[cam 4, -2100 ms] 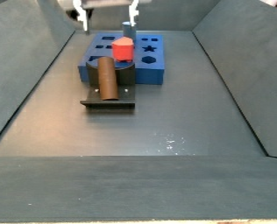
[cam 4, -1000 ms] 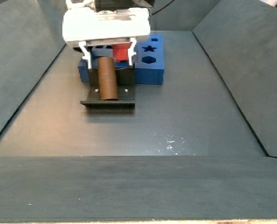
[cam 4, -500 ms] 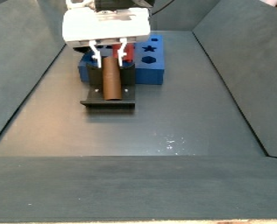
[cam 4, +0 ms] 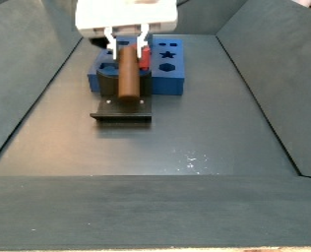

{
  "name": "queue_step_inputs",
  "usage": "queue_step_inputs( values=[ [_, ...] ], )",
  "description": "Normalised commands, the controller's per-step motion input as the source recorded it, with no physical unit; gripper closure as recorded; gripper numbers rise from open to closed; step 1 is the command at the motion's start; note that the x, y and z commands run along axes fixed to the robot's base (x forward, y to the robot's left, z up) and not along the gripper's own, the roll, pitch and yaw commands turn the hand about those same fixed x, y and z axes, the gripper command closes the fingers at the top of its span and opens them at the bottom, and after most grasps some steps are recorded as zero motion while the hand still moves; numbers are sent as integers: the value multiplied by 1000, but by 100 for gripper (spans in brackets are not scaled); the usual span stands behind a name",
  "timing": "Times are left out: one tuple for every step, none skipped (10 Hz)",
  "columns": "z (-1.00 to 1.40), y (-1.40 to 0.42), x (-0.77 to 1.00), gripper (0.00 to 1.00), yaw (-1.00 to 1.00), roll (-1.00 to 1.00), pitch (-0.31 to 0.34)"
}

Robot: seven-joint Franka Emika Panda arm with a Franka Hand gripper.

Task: Pick up the round object. Move up. Place the round object on the fixture. Regrasp the round object. Move to above the board. Insert the round object.
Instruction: Move to above the board.

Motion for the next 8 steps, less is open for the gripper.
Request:
queue_step_inputs(
  values=[
    [1000, -13, -171, 100, -29, -15, 542],
    [1000, -13, -166, 100, 66, -45, 547],
    [1000, -15, -159, 100, 157, -70, 506],
    [1000, -15, -153, 100, 245, -77, 408],
    [1000, -16, -148, 100, 287, -80, 313],
    [1000, -16, -139, 100, 311, -80, 214],
    [1000, -17, -127, 100, 310, -67, 92],
    [1000, -19, -119, 100, 286, -56, 16]
  ],
)
